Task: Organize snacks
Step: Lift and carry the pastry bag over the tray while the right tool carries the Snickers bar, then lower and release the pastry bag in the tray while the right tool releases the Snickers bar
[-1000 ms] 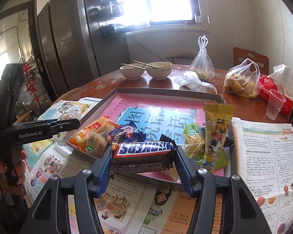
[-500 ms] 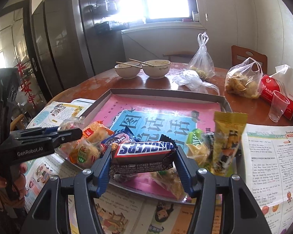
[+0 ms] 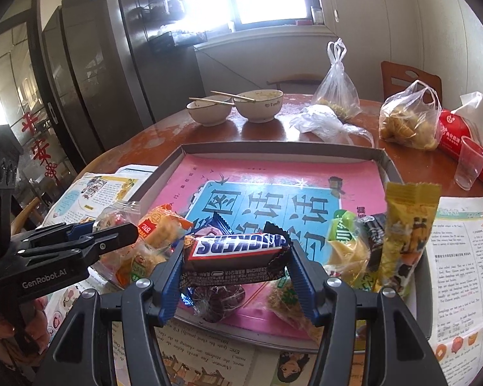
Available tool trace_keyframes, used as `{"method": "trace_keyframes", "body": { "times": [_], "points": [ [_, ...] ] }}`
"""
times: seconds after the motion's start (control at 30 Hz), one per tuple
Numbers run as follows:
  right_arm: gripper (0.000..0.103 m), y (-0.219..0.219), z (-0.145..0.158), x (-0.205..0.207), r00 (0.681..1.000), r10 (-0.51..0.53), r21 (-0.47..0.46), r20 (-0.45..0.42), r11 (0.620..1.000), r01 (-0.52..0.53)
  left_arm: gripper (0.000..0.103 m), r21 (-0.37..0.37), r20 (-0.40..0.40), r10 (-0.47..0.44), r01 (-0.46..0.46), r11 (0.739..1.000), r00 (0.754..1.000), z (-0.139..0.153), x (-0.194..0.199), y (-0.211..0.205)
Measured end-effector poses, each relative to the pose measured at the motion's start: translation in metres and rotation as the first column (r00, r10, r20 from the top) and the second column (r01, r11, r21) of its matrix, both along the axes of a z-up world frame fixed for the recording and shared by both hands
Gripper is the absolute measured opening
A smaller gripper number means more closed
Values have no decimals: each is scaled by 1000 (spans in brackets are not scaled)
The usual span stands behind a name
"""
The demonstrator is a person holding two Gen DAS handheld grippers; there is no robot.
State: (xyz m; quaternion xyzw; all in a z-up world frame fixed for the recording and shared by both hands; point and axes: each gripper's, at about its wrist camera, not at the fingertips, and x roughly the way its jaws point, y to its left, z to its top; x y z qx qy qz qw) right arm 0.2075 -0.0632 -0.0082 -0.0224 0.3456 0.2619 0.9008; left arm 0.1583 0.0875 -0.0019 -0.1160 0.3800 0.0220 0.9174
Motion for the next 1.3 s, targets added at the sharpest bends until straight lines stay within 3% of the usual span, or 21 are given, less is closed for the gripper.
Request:
{"method": "trace_keyframes", "body": {
  "times": [1.3],
  "points": [
    [66, -2, -1, -15, 1000, -27, 10, 7, 1000, 27, 43, 4, -7, 17, -17, 1000, 1000, -3, 3, 0]
  ]
}}
